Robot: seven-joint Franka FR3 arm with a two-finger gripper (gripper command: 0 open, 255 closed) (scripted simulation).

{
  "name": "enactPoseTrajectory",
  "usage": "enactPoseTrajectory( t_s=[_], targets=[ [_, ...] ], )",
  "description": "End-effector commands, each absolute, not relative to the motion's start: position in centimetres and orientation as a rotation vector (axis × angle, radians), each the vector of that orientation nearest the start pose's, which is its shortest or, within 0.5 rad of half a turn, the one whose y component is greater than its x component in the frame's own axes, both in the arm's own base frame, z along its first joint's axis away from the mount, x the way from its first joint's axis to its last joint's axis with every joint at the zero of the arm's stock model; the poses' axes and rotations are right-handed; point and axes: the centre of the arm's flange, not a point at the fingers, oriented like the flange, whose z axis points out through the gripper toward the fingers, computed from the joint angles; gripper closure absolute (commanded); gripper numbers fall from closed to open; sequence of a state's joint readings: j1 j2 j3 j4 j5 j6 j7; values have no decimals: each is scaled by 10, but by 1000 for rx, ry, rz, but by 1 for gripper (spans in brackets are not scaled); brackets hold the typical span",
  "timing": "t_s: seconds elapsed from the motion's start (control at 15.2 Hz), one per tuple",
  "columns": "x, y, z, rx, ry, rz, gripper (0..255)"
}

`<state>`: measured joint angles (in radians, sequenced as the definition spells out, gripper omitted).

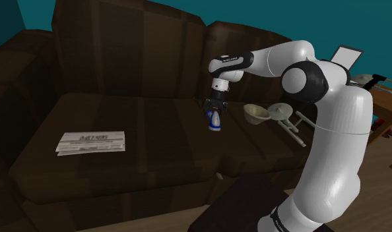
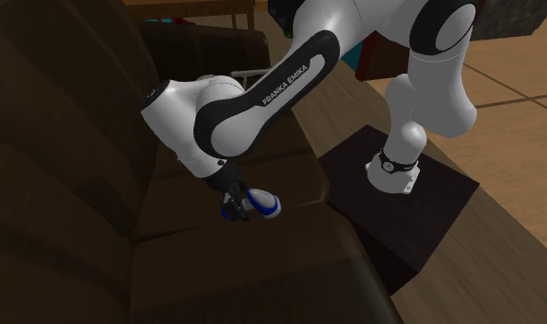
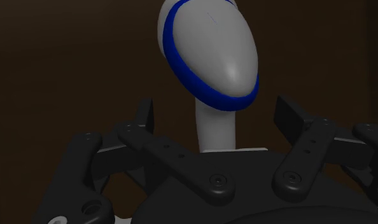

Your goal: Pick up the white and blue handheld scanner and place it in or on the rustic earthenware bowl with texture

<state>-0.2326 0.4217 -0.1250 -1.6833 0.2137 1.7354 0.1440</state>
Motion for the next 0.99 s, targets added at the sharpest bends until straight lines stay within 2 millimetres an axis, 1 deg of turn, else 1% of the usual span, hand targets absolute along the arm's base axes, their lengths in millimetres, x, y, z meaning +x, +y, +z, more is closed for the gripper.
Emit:
enactPoseTrajectory(
  t_s=[0.0, 0.59, 0.92],
  targets=[
    [591, -193, 334, -2792, 824, 510, 255],
    [591, -193, 334, -2792, 824, 510, 255],
    [591, -193, 360, -2792, 824, 510, 255]
  ],
)
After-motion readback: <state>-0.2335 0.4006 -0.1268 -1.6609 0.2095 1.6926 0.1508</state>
